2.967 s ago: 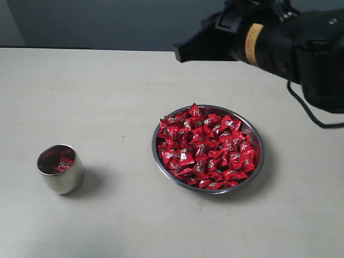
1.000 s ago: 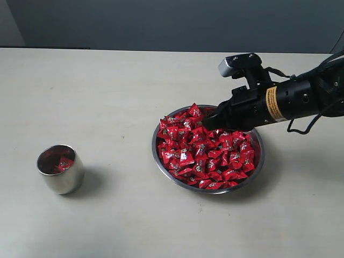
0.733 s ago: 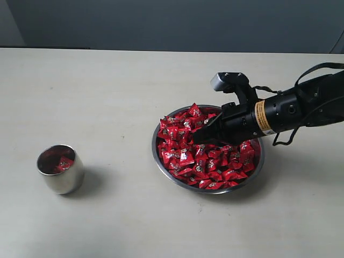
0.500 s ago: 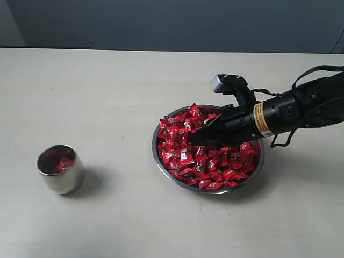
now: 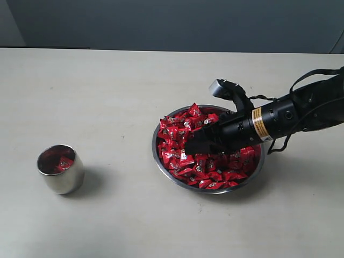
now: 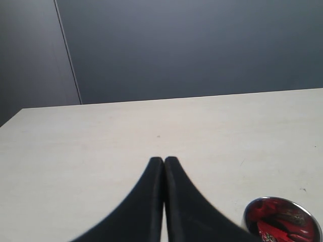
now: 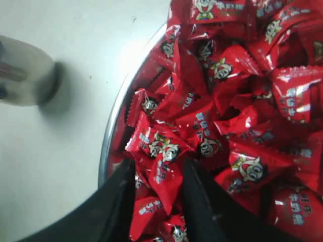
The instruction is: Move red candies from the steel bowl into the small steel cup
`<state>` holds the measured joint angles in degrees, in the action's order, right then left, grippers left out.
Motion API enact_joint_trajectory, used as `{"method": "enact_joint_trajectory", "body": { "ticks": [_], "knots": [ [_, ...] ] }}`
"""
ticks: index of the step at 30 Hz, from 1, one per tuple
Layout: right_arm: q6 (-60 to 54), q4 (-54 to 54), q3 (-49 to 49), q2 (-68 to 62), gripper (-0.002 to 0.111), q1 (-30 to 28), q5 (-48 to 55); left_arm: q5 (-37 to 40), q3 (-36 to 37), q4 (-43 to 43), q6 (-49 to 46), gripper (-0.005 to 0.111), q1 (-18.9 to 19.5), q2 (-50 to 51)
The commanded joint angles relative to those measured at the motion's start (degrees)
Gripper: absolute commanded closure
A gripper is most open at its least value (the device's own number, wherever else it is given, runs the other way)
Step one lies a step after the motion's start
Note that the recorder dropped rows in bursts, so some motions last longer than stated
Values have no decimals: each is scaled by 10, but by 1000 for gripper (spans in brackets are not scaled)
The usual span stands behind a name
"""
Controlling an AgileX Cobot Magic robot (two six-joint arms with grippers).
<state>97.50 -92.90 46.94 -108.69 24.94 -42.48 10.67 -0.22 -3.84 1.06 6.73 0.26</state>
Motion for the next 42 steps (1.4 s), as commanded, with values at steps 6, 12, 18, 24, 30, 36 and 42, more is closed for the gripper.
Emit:
{"method": "enact_joint_trajectory", "body": {
  "ticks": [6, 12, 18, 24, 30, 36, 42],
  "knots": [
    [2, -3, 2, -13, 76, 9, -3, -4, 2, -1, 1, 106, 0, -3],
    [0, 0, 3, -13, 76, 15, 20, -4, 2, -1, 1, 106, 0, -3],
    [0, 15, 4, -17, 68, 15, 30, -4, 2, -1, 1, 106, 0, -3],
    [0, 32, 4, -17, 69, 15, 29, -4, 2, -1, 1, 106, 0, -3],
    [-1, 39, 4, -18, 69, 15, 31, -4, 2, -1, 1, 106, 0, -3],
    [-1, 45, 4, -19, 69, 17, 35, -4, 2, -1, 1, 106, 0, -3],
    [0, 53, 12, -39, 69, 25, 35, -4, 2, -1, 1, 106, 0, -3]
  ]
}}
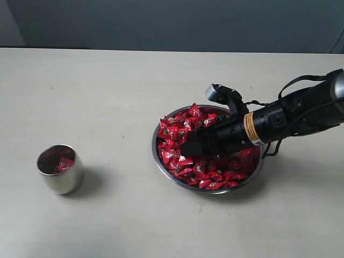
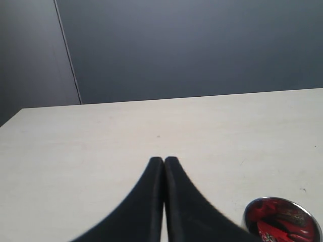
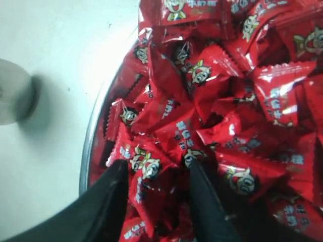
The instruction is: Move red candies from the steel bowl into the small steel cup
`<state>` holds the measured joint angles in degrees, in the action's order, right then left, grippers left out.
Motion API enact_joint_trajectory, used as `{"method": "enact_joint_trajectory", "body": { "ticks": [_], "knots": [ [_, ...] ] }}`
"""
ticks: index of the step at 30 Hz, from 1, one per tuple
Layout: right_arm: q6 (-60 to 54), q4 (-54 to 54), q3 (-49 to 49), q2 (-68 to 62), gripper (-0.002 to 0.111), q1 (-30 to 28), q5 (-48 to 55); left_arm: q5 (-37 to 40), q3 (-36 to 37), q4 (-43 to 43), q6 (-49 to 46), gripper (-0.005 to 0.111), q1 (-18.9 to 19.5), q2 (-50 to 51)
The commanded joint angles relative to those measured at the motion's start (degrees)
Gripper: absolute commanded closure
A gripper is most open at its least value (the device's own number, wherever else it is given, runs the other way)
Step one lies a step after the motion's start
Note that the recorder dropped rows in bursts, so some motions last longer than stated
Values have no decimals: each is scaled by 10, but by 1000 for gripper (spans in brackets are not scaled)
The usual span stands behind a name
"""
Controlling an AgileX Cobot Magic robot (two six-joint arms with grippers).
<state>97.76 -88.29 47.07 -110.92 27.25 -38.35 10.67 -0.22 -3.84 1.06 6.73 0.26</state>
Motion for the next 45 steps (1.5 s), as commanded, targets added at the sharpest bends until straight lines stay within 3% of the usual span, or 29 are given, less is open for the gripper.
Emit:
{"method": "enact_joint_trajectory", "body": {
  "ticks": [1, 19, 22, 26, 30, 45],
  "knots": [
    [-3, 9, 14, -22, 69, 2, -11, -4, 2, -1, 1, 106, 0, -3],
    [39, -32, 30, -37, 69, 2, -23, -2, 2, -1, 1, 106, 0, -3],
    [40, -32, 30, -37, 77, 2, -21, -2, 2, -1, 1, 106, 0, -3],
    [40, -32, 30, -37, 96, 2, -21, -2, 2, -1, 1, 106, 0, -3],
    [40, -32, 30, -37, 106, 2, -25, -2, 2, -1, 1, 106, 0, -3],
    [62, -88, 30, 52, 107, 2, 25, -4, 2, -1, 1, 106, 0, -3]
  ]
}}
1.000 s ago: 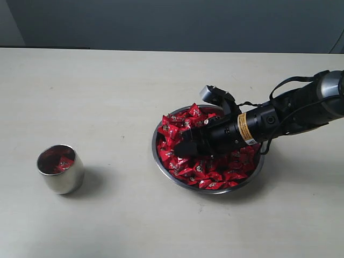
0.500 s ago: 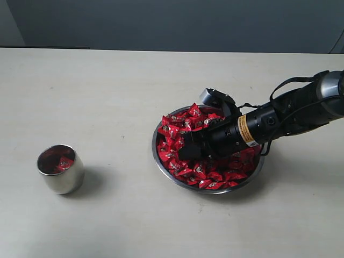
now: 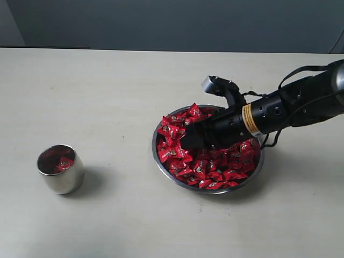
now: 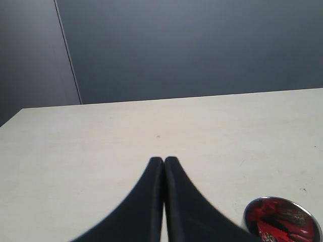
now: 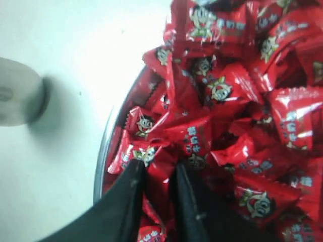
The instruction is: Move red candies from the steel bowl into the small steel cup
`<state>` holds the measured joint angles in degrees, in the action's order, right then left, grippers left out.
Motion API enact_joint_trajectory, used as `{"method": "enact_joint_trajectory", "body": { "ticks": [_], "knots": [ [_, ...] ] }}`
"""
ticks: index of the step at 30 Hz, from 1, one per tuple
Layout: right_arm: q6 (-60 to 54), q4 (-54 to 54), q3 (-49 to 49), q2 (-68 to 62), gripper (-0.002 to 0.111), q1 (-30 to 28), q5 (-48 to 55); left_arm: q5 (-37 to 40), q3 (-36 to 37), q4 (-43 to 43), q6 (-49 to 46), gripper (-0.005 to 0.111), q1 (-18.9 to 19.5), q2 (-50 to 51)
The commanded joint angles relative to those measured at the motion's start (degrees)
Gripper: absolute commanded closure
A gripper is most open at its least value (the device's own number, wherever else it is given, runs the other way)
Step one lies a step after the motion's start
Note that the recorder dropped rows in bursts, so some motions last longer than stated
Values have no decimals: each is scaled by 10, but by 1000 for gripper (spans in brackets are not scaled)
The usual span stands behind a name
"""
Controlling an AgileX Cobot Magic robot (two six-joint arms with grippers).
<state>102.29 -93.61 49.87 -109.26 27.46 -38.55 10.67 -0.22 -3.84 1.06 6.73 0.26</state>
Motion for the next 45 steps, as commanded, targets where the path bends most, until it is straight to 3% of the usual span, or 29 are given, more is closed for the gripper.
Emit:
{"method": "enact_joint_trajectory", "body": {
  "ticks": [1, 17, 38, 40, 45],
  "knots": [
    [21, -43, 2, 45, 107, 0, 34, -4, 2, -1, 1, 106, 0, -3],
    [32, -63, 2, 78, 107, 0, 71, -3, 2, -1, 1, 106, 0, -3],
    [26, -63, 2, 27, 107, 0, 84, -3, 2, -1, 1, 106, 0, -3],
    [26, -63, 2, 20, 104, 0, 79, -4, 2, -1, 1, 106, 0, -3],
    [29, -63, 2, 8, 84, 0, 76, -4, 2, -1, 1, 106, 0, -3]
  ]
}}
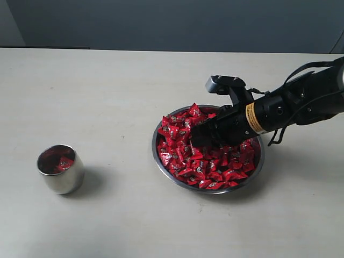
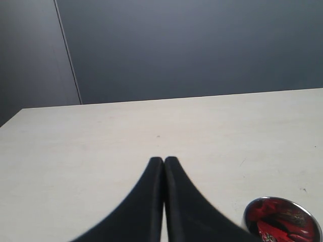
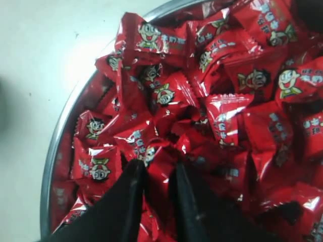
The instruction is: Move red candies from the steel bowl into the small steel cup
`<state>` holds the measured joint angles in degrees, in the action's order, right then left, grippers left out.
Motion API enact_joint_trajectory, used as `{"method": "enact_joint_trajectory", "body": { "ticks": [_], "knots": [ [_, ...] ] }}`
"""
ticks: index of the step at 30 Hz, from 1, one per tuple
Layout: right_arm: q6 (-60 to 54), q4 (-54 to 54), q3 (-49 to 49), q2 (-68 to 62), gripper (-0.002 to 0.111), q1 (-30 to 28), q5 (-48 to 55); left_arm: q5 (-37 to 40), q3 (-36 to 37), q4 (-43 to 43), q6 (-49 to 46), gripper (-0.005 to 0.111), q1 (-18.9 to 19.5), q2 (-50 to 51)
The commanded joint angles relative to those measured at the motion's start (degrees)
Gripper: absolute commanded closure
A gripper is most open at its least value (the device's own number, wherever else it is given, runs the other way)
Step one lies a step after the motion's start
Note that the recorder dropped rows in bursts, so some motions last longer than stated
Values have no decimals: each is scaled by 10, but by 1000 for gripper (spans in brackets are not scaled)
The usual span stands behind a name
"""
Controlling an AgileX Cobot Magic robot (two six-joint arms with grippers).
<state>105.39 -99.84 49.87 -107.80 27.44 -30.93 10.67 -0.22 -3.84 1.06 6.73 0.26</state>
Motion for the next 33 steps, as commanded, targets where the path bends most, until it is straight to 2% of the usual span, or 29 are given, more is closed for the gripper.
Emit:
{"method": "enact_joint_trajectory", "body": {
  "ticks": [1, 23, 25, 26, 28, 33],
  "knots": [
    [-2, -1, 2, -6, 82, 0, -1, -4, 2, -1, 1, 106, 0, -3],
    [2, -1, 14, -7, 83, 0, 8, -4, 2, -1, 1, 106, 0, -3],
    [2, -1, 14, -7, 89, 0, 8, -4, 2, -1, 1, 106, 0, -3],
    [2, -1, 14, -7, 99, 0, 8, -4, 2, -1, 1, 106, 0, -3],
    [2, -1, 14, -7, 109, 0, 16, -4, 2, -1, 1, 106, 0, -3],
    [2, -1, 14, -7, 109, 0, 27, -4, 2, -1, 1, 106, 0, -3]
  ]
}}
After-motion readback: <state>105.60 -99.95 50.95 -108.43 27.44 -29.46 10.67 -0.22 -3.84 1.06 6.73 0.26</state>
